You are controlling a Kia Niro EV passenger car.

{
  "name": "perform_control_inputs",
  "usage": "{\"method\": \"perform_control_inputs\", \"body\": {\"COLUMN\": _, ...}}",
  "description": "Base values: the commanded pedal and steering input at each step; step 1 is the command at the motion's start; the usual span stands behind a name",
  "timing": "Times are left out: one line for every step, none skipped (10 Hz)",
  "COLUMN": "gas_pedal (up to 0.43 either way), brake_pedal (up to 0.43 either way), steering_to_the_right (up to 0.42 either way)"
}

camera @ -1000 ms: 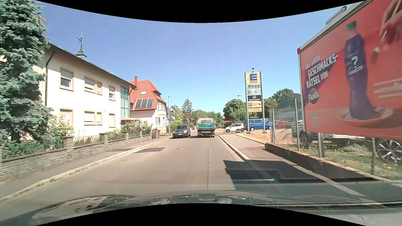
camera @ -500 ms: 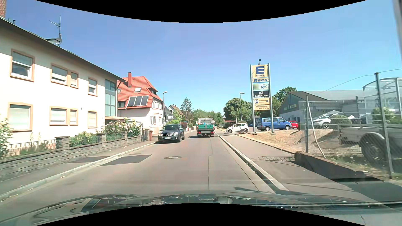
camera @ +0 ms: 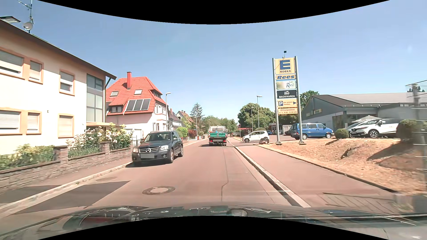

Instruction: Follow the waypoints while adhering to traffic rules and regulations

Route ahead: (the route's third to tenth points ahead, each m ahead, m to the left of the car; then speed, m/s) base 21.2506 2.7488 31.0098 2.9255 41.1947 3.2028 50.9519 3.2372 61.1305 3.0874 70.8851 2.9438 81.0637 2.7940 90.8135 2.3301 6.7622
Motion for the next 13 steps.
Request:
{"method": "perform_control_inputs", "body": {"gas_pedal": 0.079, "brake_pedal": 0.0, "steering_to_the_right": 0.002}}
{"method": "perform_control_inputs", "body": {"gas_pedal": 0.087, "brake_pedal": 0.0, "steering_to_the_right": 0.002}}
{"method": "perform_control_inputs", "body": {"gas_pedal": 0.087, "brake_pedal": 0.0, "steering_to_the_right": 0.002}}
{"method": "perform_control_inputs", "body": {"gas_pedal": 0.087, "brake_pedal": 0.0, "steering_to_the_right": 0.002}}
{"method": "perform_control_inputs", "body": {"gas_pedal": 0.087, "brake_pedal": 0.0, "steering_to_the_right": 0.0}}
{"method": "perform_control_inputs", "body": {"gas_pedal": 0.098, "brake_pedal": 0.0, "steering_to_the_right": -0.002}}
{"method": "perform_control_inputs", "body": {"gas_pedal": 0.098, "brake_pedal": 0.0, "steering_to_the_right": -0.002}}
{"method": "perform_control_inputs", "body": {"gas_pedal": 0.098, "brake_pedal": 0.0, "steering_to_the_right": -0.002}}
{"method": "perform_control_inputs", "body": {"gas_pedal": 0.098, "brake_pedal": 0.0, "steering_to_the_right": -0.002}}
{"method": "perform_control_inputs", "body": {"gas_pedal": 0.098, "brake_pedal": 0.0, "steering_to_the_right": -0.002}}
{"method": "perform_control_inputs", "body": {"gas_pedal": 0.098, "brake_pedal": 0.0, "steering_to_the_right": -0.001}}
{"method": "perform_control_inputs", "body": {"gas_pedal": 0.098, "brake_pedal": 0.0, "steering_to_the_right": 0.0}}
{"method": "perform_control_inputs", "body": {"gas_pedal": 0.098, "brake_pedal": 0.0, "steering_to_the_right": 0.0}}
